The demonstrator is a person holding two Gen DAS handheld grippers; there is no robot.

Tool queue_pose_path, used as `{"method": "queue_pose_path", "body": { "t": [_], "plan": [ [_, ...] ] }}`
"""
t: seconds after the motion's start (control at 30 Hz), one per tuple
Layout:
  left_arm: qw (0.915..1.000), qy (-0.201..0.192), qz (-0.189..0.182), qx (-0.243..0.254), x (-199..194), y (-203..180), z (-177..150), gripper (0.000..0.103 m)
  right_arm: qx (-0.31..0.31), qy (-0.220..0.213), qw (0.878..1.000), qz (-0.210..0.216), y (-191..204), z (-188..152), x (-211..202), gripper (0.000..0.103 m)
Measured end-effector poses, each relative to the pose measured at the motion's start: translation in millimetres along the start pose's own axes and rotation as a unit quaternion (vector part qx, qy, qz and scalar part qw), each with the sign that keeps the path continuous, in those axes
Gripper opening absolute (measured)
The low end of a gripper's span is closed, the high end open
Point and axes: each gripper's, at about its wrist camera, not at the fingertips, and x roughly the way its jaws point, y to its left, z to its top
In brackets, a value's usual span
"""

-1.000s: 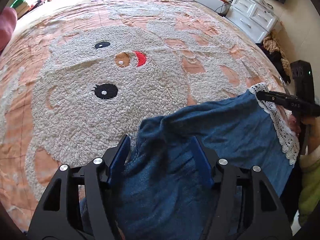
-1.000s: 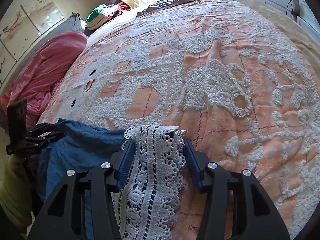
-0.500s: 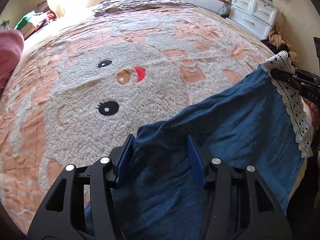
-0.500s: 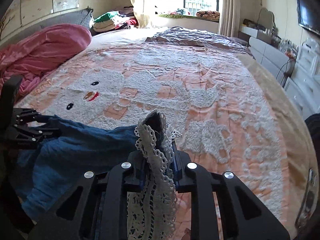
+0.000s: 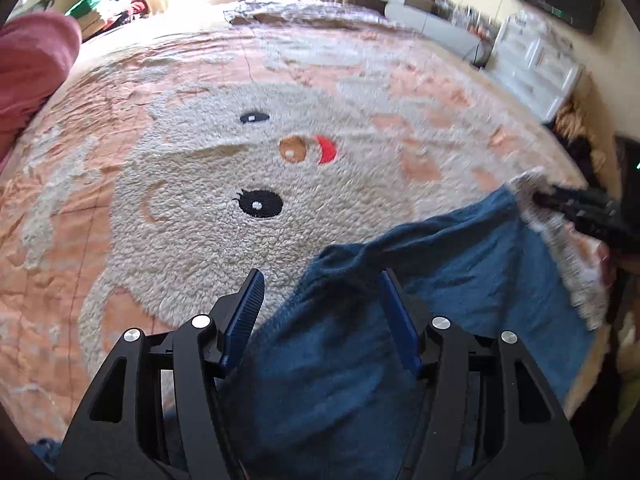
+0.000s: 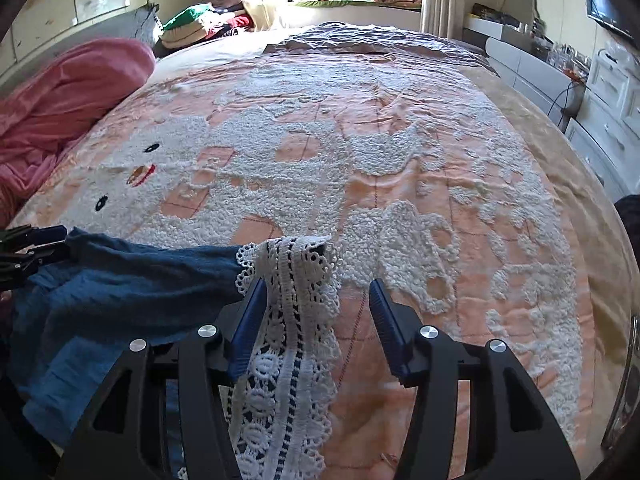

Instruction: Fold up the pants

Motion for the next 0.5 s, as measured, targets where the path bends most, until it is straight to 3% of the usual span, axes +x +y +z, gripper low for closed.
{"method": "queue_pose_path", "body": {
  "t": [0.3,0.5],
  "plan": [
    [0.998,-0.055,0.002,-0.032,-84.6,-6.6,-44.9,0.064,0.061,-0.059,0.995,0.053,7.7,-24.8,-79.7,0.066],
    [0.9969,-0.056,0.019,-0.051,-119.5,8.6,-86.3,0.065,0.125,-0.071,0.988,0.049,5.0,-77.7,-111.3,0.069]
  ]
}}
